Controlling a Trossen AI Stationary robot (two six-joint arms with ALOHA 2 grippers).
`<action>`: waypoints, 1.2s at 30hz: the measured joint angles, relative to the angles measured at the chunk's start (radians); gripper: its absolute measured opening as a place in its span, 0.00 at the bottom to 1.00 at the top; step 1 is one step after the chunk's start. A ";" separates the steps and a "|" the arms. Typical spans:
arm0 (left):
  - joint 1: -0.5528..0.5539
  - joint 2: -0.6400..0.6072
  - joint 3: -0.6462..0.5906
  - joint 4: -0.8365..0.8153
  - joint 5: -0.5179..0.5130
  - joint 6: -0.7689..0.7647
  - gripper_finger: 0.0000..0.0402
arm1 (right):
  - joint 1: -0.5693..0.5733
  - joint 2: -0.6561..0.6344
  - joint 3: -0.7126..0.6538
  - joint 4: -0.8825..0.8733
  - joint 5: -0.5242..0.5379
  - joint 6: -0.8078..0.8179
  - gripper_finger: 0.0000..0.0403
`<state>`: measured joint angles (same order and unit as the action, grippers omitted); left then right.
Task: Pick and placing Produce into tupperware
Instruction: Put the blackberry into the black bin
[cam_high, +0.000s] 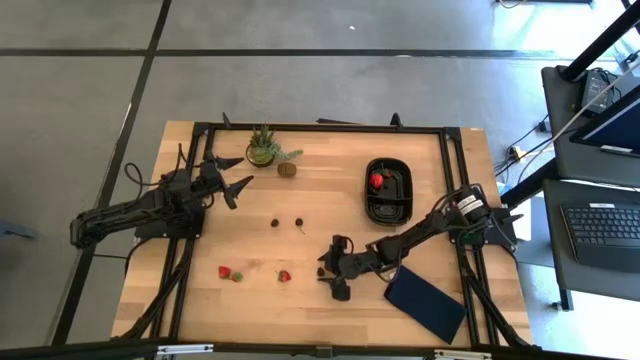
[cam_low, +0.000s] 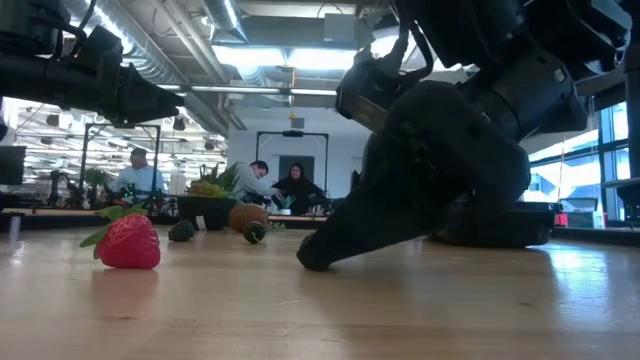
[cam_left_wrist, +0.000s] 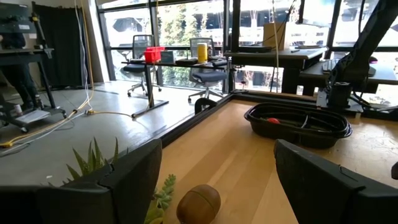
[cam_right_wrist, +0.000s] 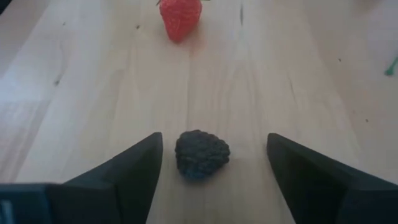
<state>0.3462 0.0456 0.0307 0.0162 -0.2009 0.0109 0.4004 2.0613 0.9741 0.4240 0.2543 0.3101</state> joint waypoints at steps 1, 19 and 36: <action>0.000 0.000 0.000 0.000 0.000 0.000 0.75 | 0.000 0.000 0.000 -0.001 0.000 0.000 0.69; 0.000 0.000 0.000 0.000 0.000 0.000 0.75 | -0.005 0.000 0.000 -0.024 0.006 0.001 0.39; 0.000 0.000 0.000 0.000 0.000 0.000 0.75 | -0.109 -0.210 -0.003 -0.271 -0.011 -0.002 0.33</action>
<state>0.3465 0.0456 0.0307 0.0159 -0.2012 0.0108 0.2917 1.8515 0.9707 0.1530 0.2430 0.3080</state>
